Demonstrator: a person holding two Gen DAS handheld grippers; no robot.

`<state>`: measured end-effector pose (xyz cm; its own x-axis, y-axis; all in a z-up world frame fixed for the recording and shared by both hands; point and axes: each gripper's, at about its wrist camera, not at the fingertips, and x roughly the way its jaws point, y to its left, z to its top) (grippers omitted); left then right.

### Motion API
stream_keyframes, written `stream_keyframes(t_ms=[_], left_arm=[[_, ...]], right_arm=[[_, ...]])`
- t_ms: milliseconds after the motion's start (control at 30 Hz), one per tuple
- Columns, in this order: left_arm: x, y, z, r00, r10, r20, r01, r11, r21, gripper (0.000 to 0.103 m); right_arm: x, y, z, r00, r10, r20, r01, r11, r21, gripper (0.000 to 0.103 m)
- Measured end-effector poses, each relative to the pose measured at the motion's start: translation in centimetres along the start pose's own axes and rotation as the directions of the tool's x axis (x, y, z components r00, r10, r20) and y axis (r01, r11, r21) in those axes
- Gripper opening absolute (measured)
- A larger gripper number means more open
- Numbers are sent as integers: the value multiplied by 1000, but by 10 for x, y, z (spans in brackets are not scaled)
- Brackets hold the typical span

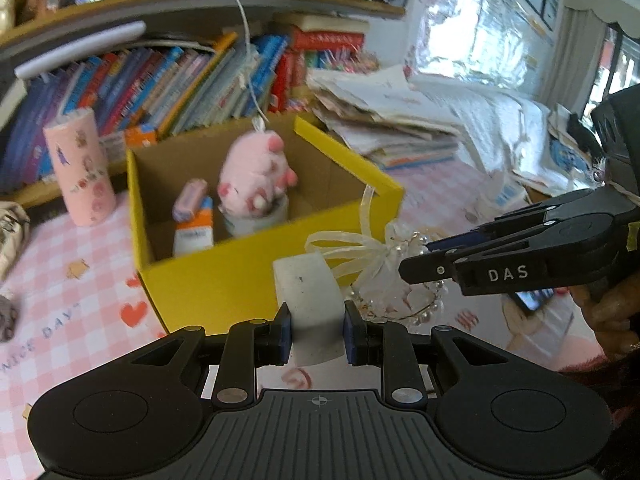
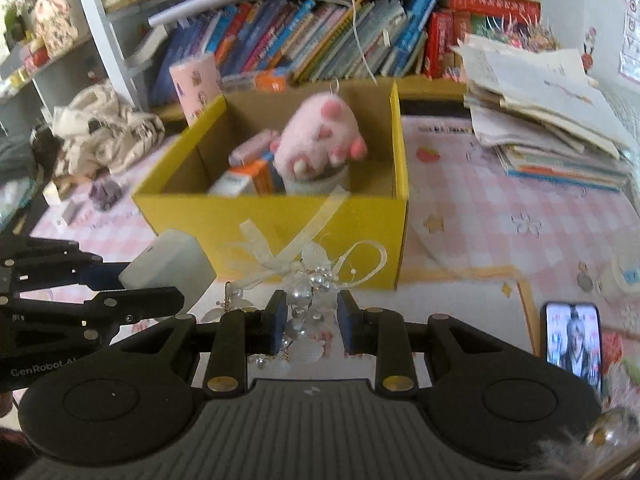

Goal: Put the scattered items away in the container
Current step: 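Carry the white block and pearl bag with both grippers toward the yellow box, then lower the block and pearl bag into the yellow box and open both grippers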

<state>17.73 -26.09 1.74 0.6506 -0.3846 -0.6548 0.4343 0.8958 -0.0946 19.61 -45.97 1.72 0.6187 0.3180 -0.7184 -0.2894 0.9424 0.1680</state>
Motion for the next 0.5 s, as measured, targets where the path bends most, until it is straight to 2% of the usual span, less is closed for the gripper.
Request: stream_keyframes(t_ms=[233, 500], left_arm=[[-10, 3, 31, 995, 33, 94, -32, 999, -11, 23], [-5, 17, 70, 981, 85, 174, -86, 996, 0, 23]], right_arm=[[-16, -3, 40, 991, 46, 126, -40, 998, -46, 25], [-4, 1, 89, 971, 72, 226, -48, 993, -110, 25]])
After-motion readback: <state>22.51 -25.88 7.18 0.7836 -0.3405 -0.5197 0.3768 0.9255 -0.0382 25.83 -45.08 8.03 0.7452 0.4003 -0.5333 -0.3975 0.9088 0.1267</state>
